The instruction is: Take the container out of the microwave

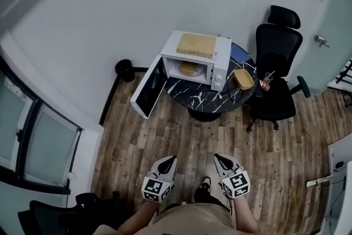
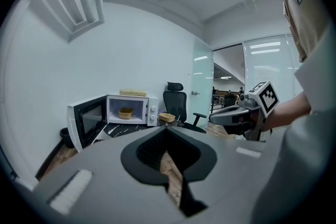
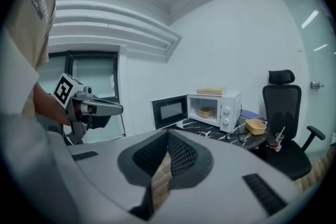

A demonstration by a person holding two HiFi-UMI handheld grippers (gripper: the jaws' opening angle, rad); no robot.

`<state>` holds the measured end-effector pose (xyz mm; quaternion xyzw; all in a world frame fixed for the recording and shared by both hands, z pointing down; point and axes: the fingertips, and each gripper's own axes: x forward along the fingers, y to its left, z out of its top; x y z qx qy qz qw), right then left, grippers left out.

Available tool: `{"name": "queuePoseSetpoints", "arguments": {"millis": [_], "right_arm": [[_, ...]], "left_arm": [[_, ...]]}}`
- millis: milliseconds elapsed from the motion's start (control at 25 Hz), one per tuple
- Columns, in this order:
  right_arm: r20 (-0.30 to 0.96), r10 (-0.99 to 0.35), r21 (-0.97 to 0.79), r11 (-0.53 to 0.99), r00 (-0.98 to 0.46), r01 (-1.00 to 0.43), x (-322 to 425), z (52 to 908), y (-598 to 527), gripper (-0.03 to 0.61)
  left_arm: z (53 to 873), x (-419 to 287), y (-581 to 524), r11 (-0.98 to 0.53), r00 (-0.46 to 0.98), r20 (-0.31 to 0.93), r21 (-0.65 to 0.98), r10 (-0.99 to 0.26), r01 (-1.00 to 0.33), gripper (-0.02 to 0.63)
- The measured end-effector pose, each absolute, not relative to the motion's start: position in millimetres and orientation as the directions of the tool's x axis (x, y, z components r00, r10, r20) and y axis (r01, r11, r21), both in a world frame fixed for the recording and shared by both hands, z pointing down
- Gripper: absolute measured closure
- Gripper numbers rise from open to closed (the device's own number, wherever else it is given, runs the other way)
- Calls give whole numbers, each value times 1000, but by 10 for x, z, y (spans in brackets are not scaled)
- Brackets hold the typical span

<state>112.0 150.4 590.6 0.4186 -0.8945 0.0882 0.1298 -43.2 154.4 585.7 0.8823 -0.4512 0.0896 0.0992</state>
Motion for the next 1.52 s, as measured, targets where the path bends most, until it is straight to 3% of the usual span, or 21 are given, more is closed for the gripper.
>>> {"name": "queuePoseSetpoints", "arguments": {"millis": [160, 400, 640, 1120, 1320, 1520], "right_arm": [[272, -727, -80, 636, -631, -767, 1285, 5966, 1157, 571], [257, -710, -98, 656, -656, -748, 1538, 5983, 636, 571], [266, -653, -111, 710, -709, -695, 1561, 6096, 267, 571], [277, -609, -135, 741, -743, -658, 1184, 6134, -276, 571], [287, -628, -119, 726, -723, -678, 944, 6052, -523, 571], [311, -655, -68, 707, -689, -704, 605, 6025, -902, 570]], "left_arm": [[5677, -243, 1213, -575, 556, 254, -2, -791, -818, 606], [5646, 152, 730, -547, 560, 243, 124, -792, -828, 606], [5693, 296, 384, -517, 531, 260, 124, -806, -847, 606], [5863, -125, -186, -470, 495, 267, 156, -827, -869, 606], [5631, -277, -645, -528, 548, 193, 146, -814, -836, 606], [5692, -533, -970, -577, 593, 197, 138, -781, -805, 606]]}}
